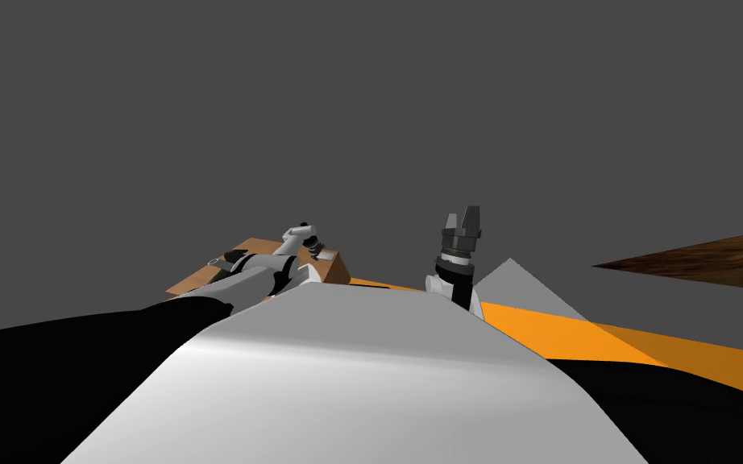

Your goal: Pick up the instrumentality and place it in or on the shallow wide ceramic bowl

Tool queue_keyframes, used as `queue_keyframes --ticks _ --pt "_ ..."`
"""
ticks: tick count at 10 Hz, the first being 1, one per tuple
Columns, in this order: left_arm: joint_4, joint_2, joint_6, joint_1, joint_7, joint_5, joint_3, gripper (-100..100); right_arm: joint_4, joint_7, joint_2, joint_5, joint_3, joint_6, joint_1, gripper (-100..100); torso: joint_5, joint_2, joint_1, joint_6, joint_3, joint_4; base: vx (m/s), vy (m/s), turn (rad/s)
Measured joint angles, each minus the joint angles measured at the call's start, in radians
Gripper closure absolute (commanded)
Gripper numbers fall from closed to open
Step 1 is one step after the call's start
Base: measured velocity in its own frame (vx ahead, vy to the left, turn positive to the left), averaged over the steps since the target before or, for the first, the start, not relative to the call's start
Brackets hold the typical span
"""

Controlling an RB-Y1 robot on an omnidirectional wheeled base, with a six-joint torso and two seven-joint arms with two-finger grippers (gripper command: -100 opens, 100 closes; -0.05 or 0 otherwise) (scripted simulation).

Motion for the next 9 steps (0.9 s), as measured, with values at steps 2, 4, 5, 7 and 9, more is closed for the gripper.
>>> queue_keyframes --ticks 2,4,5,7,9 --pt "0.038 0.001 -0.036 0.004 -0.01 0.002 0.006 -100 0.0 0.0 0.0 0.0 0.0 0.0 0.0 0 0.0 0.0 0.0 0.0 0.0 0.0 0.01 0.0 -0.066" --pt "0.06 0.002 -0.064 0.012 -0.017 0.004 0.011 100 0.0 0.0 0.0 0.0 0.0 0.0 0.0 0 0.0 0.0 0.0 0.0 0.0 0.0 0.002 0.001 -0.001" --pt "0.06 0.002 -0.062 0.013 -0.017 0.004 0.01 100 0.0 0.0 0.0 0.0 0.0 0.0 0.0 0 0.0 0.0 0.0 0.001 0.0 0.001 0.0 0.0 0.0" --pt "0.06 0.002 -0.062 0.013 -0.017 0.004 0.01 100 0.0 0.0 0.0 0.0 0.0 0.0 0.0 0 0.001 -0.001 0.001 0.001 0.0 0.0 0.0 0.0 0.0" --pt "0.06 0.002 -0.062 0.013 -0.017 0.004 0.01 0 0.0 0.0 0.0 0.0 0.0 0.0 0.0 0 0.0 -0.001 0.001 0.001 0.0 0.0 0.0 0.0 0.0"
